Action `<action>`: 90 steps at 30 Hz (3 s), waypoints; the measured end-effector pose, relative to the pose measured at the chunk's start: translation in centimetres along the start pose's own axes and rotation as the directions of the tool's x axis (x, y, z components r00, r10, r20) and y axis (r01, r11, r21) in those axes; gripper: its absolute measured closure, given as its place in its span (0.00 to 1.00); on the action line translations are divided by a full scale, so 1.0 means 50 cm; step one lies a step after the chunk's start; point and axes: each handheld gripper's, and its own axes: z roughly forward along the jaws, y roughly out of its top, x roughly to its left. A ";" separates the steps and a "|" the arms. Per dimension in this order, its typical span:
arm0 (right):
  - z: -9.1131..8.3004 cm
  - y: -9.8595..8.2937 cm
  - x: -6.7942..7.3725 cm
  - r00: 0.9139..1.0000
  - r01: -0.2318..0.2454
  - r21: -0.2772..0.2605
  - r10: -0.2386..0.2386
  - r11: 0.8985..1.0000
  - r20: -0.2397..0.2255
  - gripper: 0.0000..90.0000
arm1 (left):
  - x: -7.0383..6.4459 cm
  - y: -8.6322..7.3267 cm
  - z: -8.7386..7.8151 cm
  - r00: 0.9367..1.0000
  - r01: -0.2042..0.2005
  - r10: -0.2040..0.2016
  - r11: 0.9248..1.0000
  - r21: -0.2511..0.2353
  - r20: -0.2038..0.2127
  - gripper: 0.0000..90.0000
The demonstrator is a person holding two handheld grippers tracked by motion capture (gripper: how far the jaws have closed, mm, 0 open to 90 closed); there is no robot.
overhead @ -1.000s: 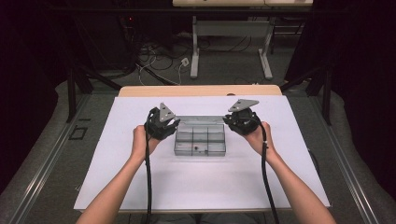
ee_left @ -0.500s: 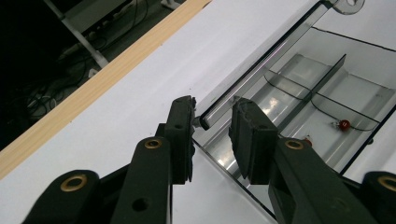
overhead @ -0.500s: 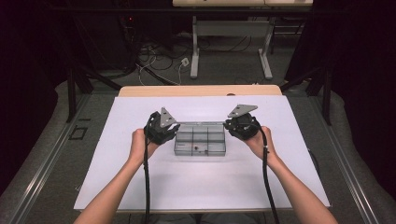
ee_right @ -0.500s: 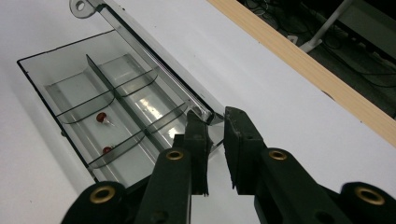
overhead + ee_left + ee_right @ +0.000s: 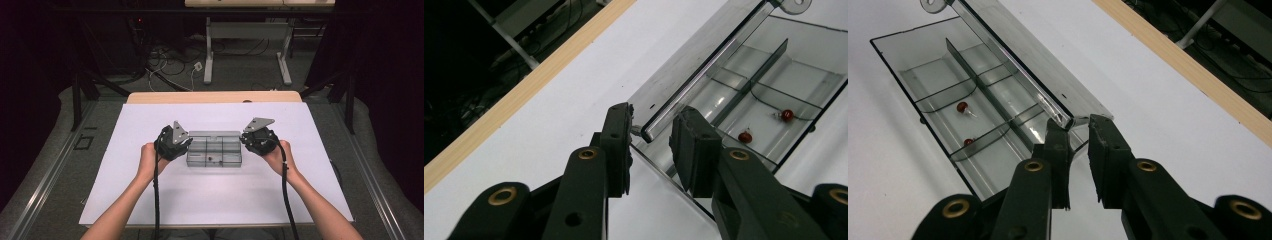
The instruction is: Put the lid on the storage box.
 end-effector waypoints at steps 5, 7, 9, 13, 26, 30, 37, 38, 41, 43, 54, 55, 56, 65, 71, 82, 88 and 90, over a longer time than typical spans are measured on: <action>0.000 -0.009 0.009 1.000 0.018 0.007 -0.018 1.000 0.005 0.88 | -0.007 -0.008 -0.002 1.000 -0.009 0.009 1.000 0.003 0.004 0.76; 0.000 -0.012 0.011 1.000 0.019 0.011 -0.019 1.000 0.002 0.88 | -0.010 -0.010 -0.002 1.000 -0.004 0.004 1.000 0.002 0.007 0.76; 0.001 -0.016 0.014 1.000 0.016 0.003 -0.016 1.000 0.002 0.88 | -0.012 -0.012 -0.003 1.000 -0.004 0.004 1.000 0.005 0.009 0.76; 0.002 -0.021 0.016 1.000 0.027 0.016 -0.027 0.999 -0.002 0.88 | -0.016 -0.015 -0.002 1.000 -0.019 0.019 1.000 0.017 0.010 0.75; 0.007 -0.037 0.028 0.999 0.037 0.032 -0.037 0.999 -0.006 0.88 | -0.029 -0.031 -0.003 0.999 -0.035 0.035 0.999 0.031 0.015 0.75; 0.007 -0.041 0.031 0.999 0.039 0.039 -0.038 0.999 -0.012 0.88 | -0.034 -0.037 -0.002 0.999 -0.040 0.040 0.999 0.033 0.013 0.75; 0.013 -0.050 0.036 0.999 0.046 0.051 -0.046 0.998 -0.016 0.88 | -0.039 -0.046 -0.001 0.999 -0.040 0.039 0.998 0.042 0.026 0.74; 0.013 -0.051 0.037 0.999 0.047 0.053 -0.046 0.997 -0.015 0.88 | -0.039 -0.046 -0.002 0.999 -0.040 0.039 0.998 0.044 0.028 0.74; 0.013 -0.052 0.038 0.999 0.051 0.057 -0.050 0.997 -0.017 0.88 | -0.039 -0.046 -0.002 0.999 -0.040 0.038 0.998 0.045 0.030 0.74; 0.013 -0.053 0.039 0.999 0.046 0.056 -0.045 0.997 -0.019 0.88 | -0.040 -0.047 -0.002 0.999 -0.041 0.040 0.998 0.046 0.029 0.74; 0.017 -0.059 0.041 0.999 0.043 0.075 -0.041 0.996 -0.031 0.87 | -0.044 -0.051 0.002 0.998 -0.046 0.044 0.997 0.062 0.039 0.73; 0.020 -0.061 0.042 0.999 0.040 0.060 -0.038 0.997 -0.029 0.87 | -0.044 -0.051 0.002 0.998 -0.044 0.041 0.997 0.065 0.043 0.72; 0.019 -0.061 0.042 0.999 0.041 0.064 -0.040 0.997 -0.026 0.86 | -0.044 -0.052 0.002 0.998 -0.041 0.038 0.997 0.064 0.042 0.72; 0.008 -0.081 0.035 0.998 -0.017 0.140 0.024 0.990 -0.054 0.54 | -0.040 -0.066 -0.010 0.993 0.026 -0.039 0.993 0.118 0.114 0.17; 0.000 -0.094 0.031 0.993 -0.055 0.152 0.070 0.987 -0.099 0.36 | -0.031 -0.081 -0.021 0.991 0.079 -0.092 0.988 0.132 0.096 0.08; -0.028 -0.098 0.031 0.979 -0.112 0.147 0.134 0.983 -0.154 0.18 | -0.026 -0.099 -0.059 0.985 0.113 -0.129 0.984 0.141 0.114 0.00; -0.047 -0.108 0.031 0.973 -0.145 0.135 0.166 0.980 -0.160 0.16 | -0.032 -0.111 -0.076 0.985 0.116 -0.134 0.980 0.161 0.106 0.00; -0.054 -0.112 0.031 0.973 -0.153 0.134 0.173 0.979 -0.155 0.14 | -0.032 -0.114 -0.083 0.985 0.117 -0.135 0.980 0.163 0.107 0.00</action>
